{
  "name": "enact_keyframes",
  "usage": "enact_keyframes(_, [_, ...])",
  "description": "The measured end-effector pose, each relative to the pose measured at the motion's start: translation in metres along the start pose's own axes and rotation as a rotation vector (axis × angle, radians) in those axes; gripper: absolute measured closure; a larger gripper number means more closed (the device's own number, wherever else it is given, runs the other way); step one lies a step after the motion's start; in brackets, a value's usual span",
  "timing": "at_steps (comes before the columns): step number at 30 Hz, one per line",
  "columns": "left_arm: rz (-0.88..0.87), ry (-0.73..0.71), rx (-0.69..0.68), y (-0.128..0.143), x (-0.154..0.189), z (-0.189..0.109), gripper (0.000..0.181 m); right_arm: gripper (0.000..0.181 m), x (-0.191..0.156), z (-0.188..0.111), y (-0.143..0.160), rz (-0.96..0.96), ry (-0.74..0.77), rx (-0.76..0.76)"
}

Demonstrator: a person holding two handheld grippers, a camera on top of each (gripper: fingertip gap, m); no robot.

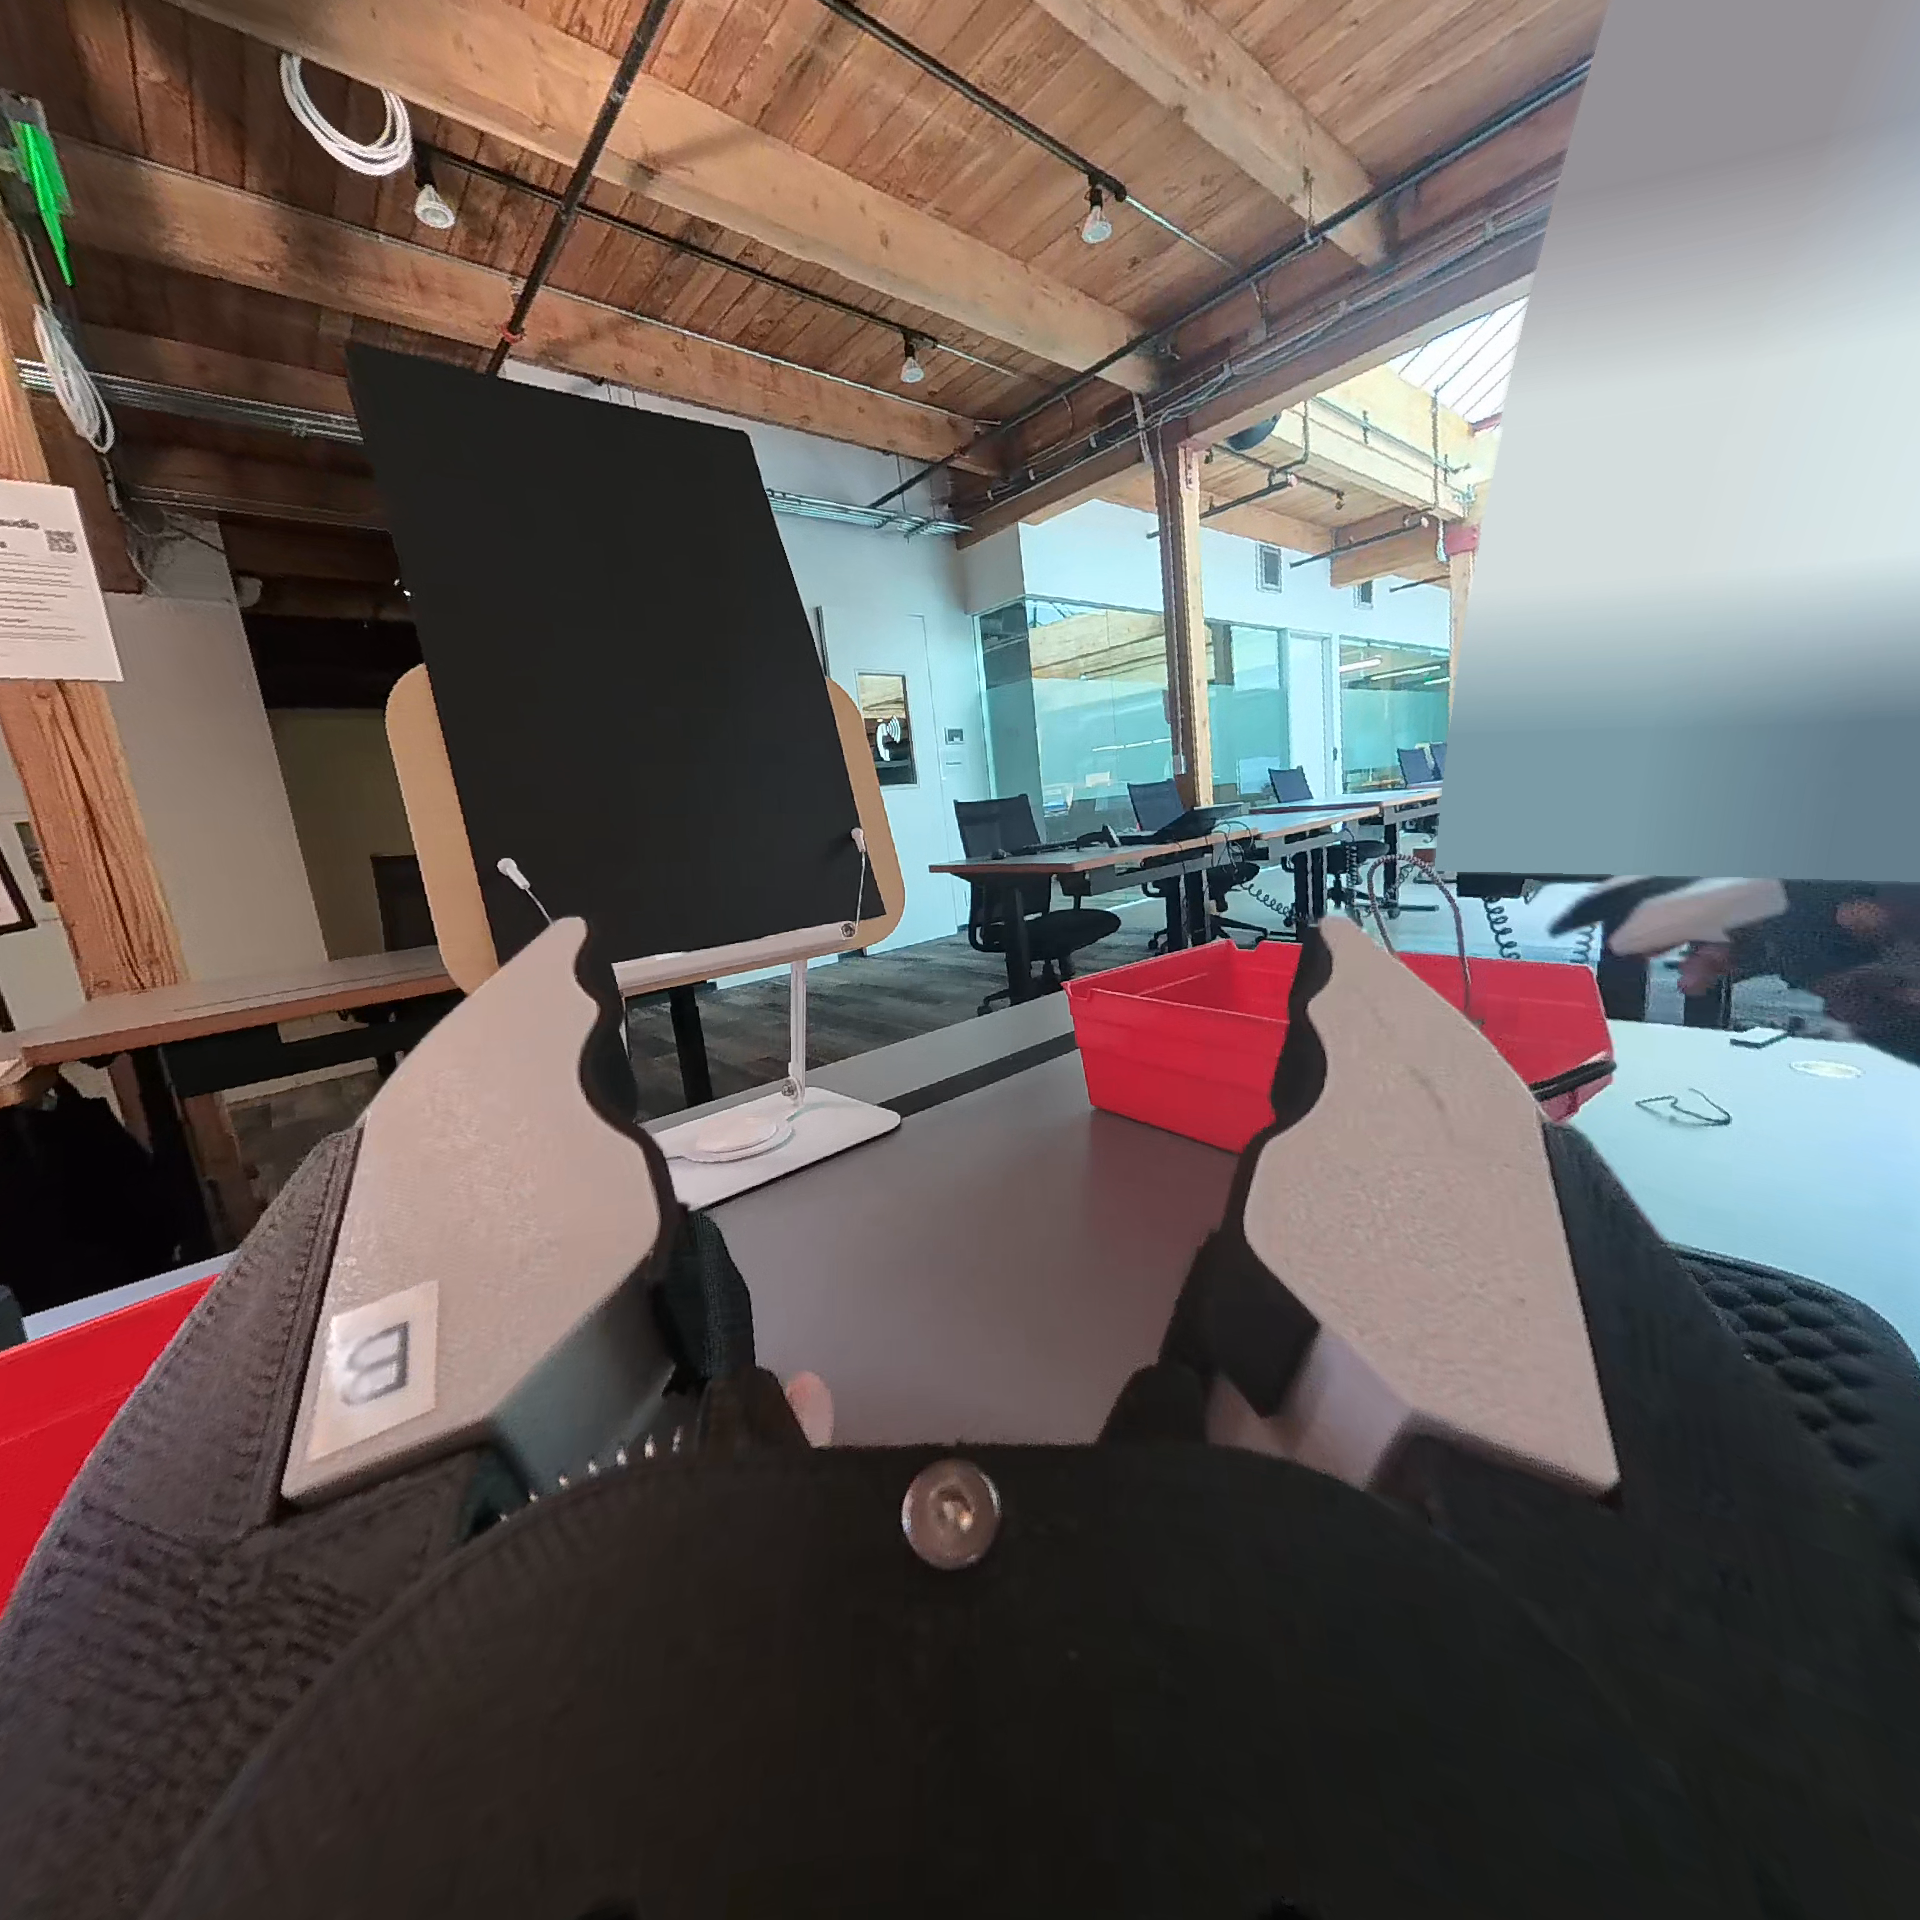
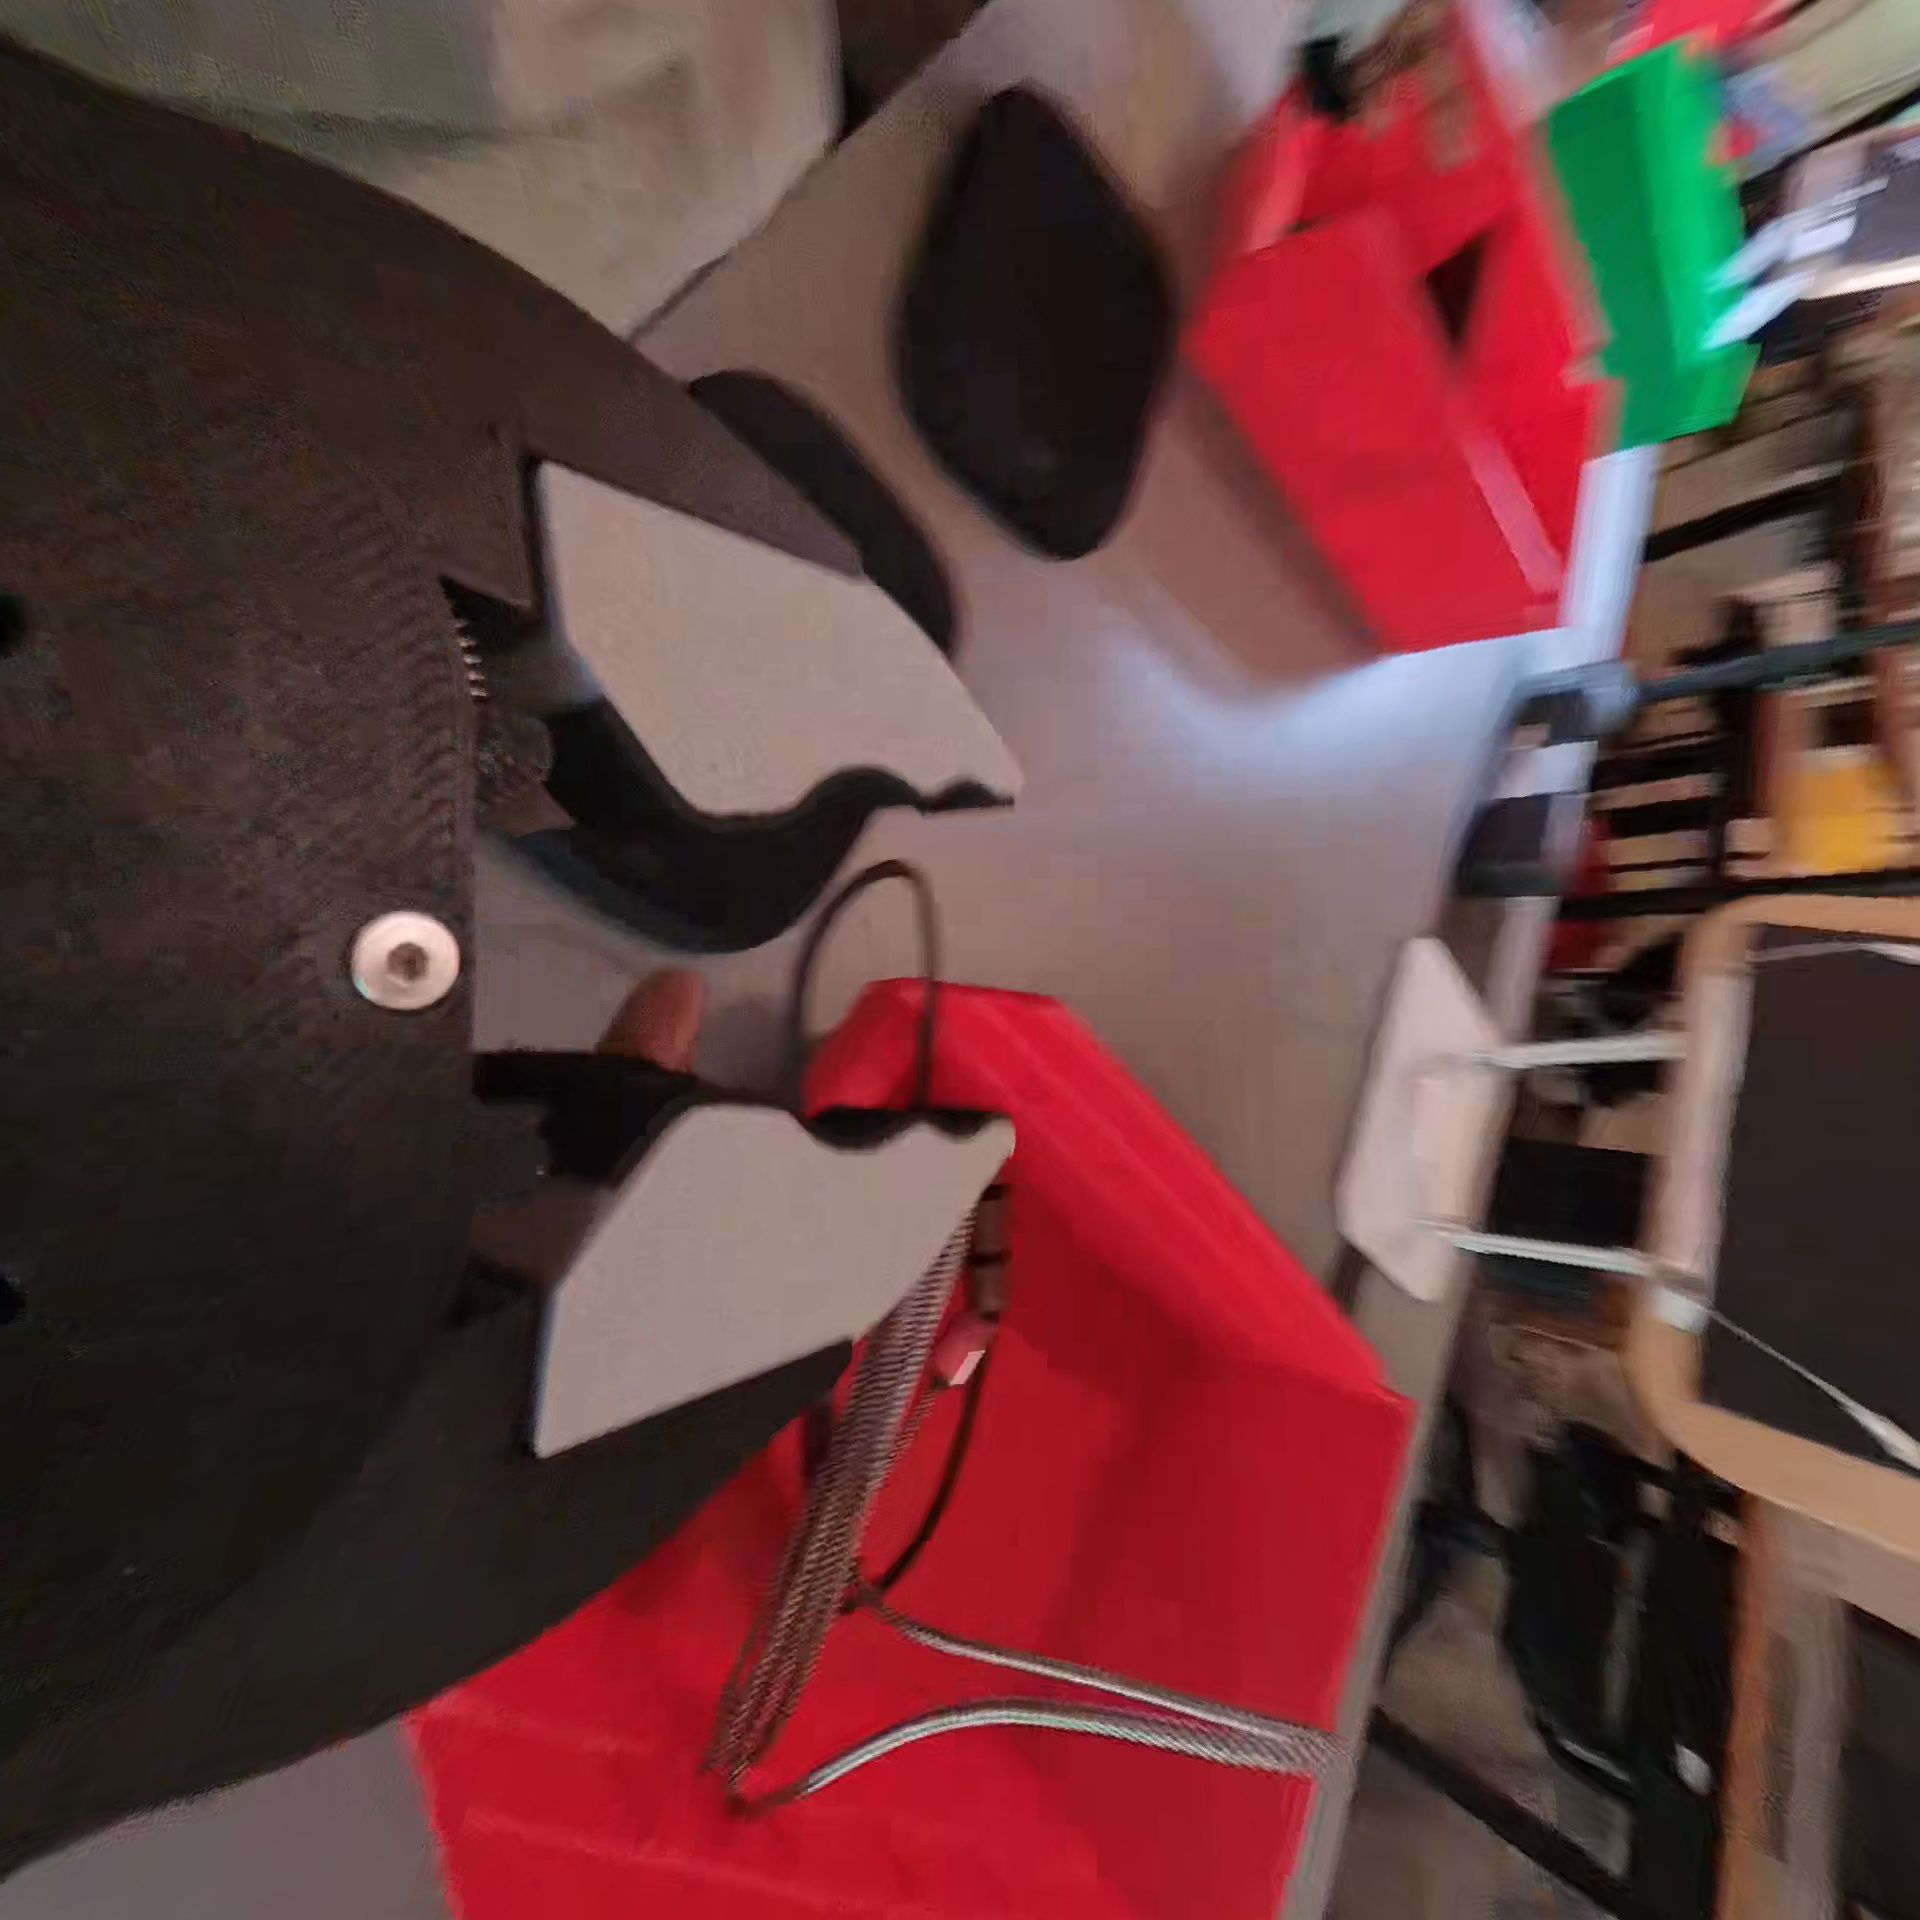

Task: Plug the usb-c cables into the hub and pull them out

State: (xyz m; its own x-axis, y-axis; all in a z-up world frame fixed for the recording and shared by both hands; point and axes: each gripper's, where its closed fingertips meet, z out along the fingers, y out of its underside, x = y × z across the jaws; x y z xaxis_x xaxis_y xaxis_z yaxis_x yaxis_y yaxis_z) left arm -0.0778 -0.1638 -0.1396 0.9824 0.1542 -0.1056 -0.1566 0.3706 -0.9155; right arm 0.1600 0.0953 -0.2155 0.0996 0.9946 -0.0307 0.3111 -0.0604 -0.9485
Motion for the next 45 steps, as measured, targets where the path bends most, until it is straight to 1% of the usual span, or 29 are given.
enact_keyframes(1, [0.000, -0.001, -0.008, 0.001, -0.001, 0.000, 0.062, 0.144, -0.001, -0.003, 0.015, -0.060, 0.005, -0.076])
enact_keyframes(2, [0.000, -0.003, -0.012, 0.003, -0.001, 0.000, 0.063, 0.148, -0.002, -0.005, 0.027, -0.141, 0.015, -0.140])
enact_keyframes(3, [-0.001, -0.007, -0.014, 0.004, -0.002, -0.001, 0.063, 0.159, -0.005, -0.006, 0.036, -0.220, 0.011, -0.181])
enact_keyframes(4, [-0.006, -0.009, -0.014, 0.005, -0.003, 0.000, 0.063, 0.171, -0.014, -0.003, 0.041, -0.275, -0.028, -0.198])
enact_keyframes(6, [-0.017, -0.006, -0.010, 0.005, -0.003, 0.000, 0.064, 0.176, -0.029, 0.008, 0.050, -0.301, -0.125, -0.225])
enact_keyframes(7, [-0.019, -0.002, -0.009, 0.004, -0.002, 0.001, 0.065, 0.181, -0.025, 0.015, 0.055, -0.289, -0.121, -0.255])
enact_keyframes(9, [-0.007, 0.008, -0.016, 0.004, 0.001, 0.001, 0.065, 0.181, -0.015, 0.028, 0.063, -0.253, -0.130, -0.291])
enact_keyframes(10, [0.006, 0.005, -0.026, 0.004, 0.001, 0.001, 0.065, 0.181, -0.004, 0.035, 0.063, -0.241, -0.096, -0.297])
enact_keyframes(12, [0.040, -0.010, -0.044, 0.006, -0.002, 0.000, 0.065, 0.181, 0.026, 0.044, 0.067, -0.242, 0.024, -0.338])
enact_keyframes(16, [0.045, -0.022, -0.041, 0.005, -0.006, -0.003, 0.067, 0.181, 0.053, 0.053, 0.070, -0.207, 0.075, -0.362])
enact_keyframes(17, [0.040, -0.024, -0.038, 0.005, -0.007, -0.003, 0.067, 0.176, 0.054, 0.051, 0.067, -0.203, 0.073, -0.349])
enact_keyframes(18, [0.039, -0.027, -0.037, 0.004, -0.007, -0.004, 0.067, 0.167, 0.053, 0.047, 0.060, -0.207, 0.064, -0.311])
enact_keyframes(20, [0.049, -0.031, -0.042, 0.004, -0.009, -0.005, 0.067, 0.136, 0.043, 0.032, 0.045, -0.228, 0.019, -0.210])
enact_keyframes(21, [0.053, -0.032, -0.046, 0.005, -0.009, -0.005, 0.068, 0.113, 0.034, 0.022, 0.042, -0.230, -0.029, -0.181])
enact_keyframes(22, [0.055, -0.034, -0.048, 0.005, -0.010, -0.005, 0.068, 0.098, 0.023, 0.012, 0.044, -0.233, -0.086, -0.191])
enact_keyframes(23, [0.053, -0.037, -0.049, 0.006, -0.010, -0.005, 0.068, 0.096, 0.015, 0.005, 0.050, -0.255, -0.116, -0.227])
enact_keyframes(25, [0.042, -0.038, -0.046, 0.008, -0.011, -0.005, 0.069, 0.103, 0.005, 0.001, 0.064, -0.370, -0.127, -0.295])
enact_keyframes(26, [0.033, -0.036, -0.044, 0.008, -0.010, -0.004, 0.070, 0.107, 0.001, 0.003, 0.073, -0.430, -0.135, -0.338])
enact_keyframes(27, [0.024, -0.032, -0.041, 0.008, -0.009, -0.004, 0.070, 0.112, 0.004, 0.009, 0.080, -0.502, -0.110, -0.391])
enact_keyframes(28, [0.019, -0.029, -0.035, 0.007, -0.008, -0.003, 0.070, 0.130, 0.018, 0.017, 0.079, -0.575, -0.013, -0.412])
enact_keyframes(29, [0.018, -0.021, -0.034, 0.006, -0.006, -0.002, 0.070, 0.157, 0.031, 0.026, 0.073, -0.647, 0.079, -0.404])
enact_keyframes(30, [0.027, -0.017, -0.034, 0.004, -0.004, -0.001, 0.070, 0.177, 0.038, 0.033, 0.067, -0.715, 0.124, -0.382])
enact_keyframes(31, [0.045, -0.016, -0.037, 0.002, -0.002, -0.001, 0.070, 0.178, 0.043, 0.038, 0.059, -0.757, 0.148, -0.353])
enact_keyframes(32, [0.066, -0.019, -0.043, 0.001, -0.002, -0.001, 0.070, 0.178, 0.048, 0.042, 0.052, -0.735, 0.146, -0.337])
enact_keyframes(36, [0.089, -0.028, -0.055, 0.001, -0.006, -0.005, 0.072, 0.176, 0.076, 0.062, 0.016, -0.482, 0.139, -0.235])
enact_keyframes(39, [0.053, -0.031, -0.044, 0.002, -0.008, -0.006, 0.073, 0.174, 0.095, 0.090, 0.004, -0.379, 0.119, -0.266])
enact_keyframes(41, [0.052, -0.031, -0.041, 0.002, -0.009, -0.006, 0.074, 0.172, 0.103, 0.112, 0.012, -0.312, 0.086, -0.378])
enact_keyframes(43, [0.069, -0.035, -0.050, 0.002, -0.009, -0.006, 0.074, 0.171, 0.102, 0.133, 0.035, -0.264, 0.007, -0.536])
enact_keyframes(45, [0.091, -0.041, -0.062, 0.002, -0.010, -0.007, 0.074, 0.173, 0.101, 0.147, 0.063, -0.226, -0.035, -0.685])
